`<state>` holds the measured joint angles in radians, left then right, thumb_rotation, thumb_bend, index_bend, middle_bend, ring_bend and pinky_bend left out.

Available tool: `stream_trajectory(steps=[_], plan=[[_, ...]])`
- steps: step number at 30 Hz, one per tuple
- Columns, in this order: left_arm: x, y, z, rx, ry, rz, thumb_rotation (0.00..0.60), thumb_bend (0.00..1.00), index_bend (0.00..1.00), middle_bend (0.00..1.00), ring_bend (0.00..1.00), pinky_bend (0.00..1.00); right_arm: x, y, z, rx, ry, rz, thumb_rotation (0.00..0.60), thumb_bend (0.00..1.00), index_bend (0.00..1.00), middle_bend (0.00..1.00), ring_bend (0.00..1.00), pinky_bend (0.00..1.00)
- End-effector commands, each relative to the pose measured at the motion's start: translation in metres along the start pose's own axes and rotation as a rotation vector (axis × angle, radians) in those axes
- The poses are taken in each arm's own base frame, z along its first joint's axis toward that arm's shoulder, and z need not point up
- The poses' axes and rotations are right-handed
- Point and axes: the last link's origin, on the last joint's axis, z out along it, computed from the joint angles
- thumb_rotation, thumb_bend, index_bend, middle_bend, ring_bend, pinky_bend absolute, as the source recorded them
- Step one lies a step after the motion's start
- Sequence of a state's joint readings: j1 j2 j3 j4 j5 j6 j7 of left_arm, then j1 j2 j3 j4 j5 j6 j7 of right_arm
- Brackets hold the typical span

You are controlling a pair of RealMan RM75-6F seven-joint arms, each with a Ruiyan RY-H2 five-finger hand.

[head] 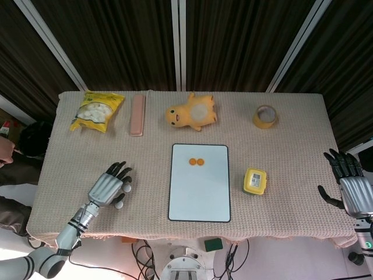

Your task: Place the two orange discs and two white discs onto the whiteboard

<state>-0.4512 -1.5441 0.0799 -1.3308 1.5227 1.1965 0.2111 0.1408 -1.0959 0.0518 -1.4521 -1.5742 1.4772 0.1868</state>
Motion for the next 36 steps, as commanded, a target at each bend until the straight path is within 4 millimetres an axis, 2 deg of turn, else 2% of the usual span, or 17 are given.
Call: stream_trajectory(steps=[1, 17, 27, 36], plan=[[-0.0012, -0.0019, 0.0003, 0.008, -0.004, -0.002, 0.6, 0.24, 0.39, 0.17, 0.02, 0.11, -0.0002, -0.0005, 0.0001, 0.002, -0.001, -0.001, 0.6, 0.33, 0.0, 0.0, 0.0, 0.0], [-0.0034, 0.004, 0.0073, 0.004, -0.044, 0.009, 0.599, 0.26, 0.42, 0.17, 0.02, 0.1, -0.0038, -0.0022, 0.0004, 0.003, -0.014, -0.007, 0.6, 0.33, 0.0, 0.0, 0.0, 0.0], [-0.0025, 0.001, 0.0068, 0.022, -0.058, 0.024, 0.6, 0.27, 0.42, 0.17, 0.02, 0.1, -0.0046, -0.0009, -0.0001, 0.001, -0.016, -0.006, 0.6, 0.33, 0.0, 0.0, 0.0, 0.0], [-0.0006, 0.0024, 0.0077, 0.019, -0.043, 0.019, 0.6, 0.29, 0.5, 0.17, 0.02, 0.1, -0.0047, -0.0022, -0.0001, 0.006, -0.016, -0.007, 0.6, 0.33, 0.0, 0.0, 0.0, 0.0]])
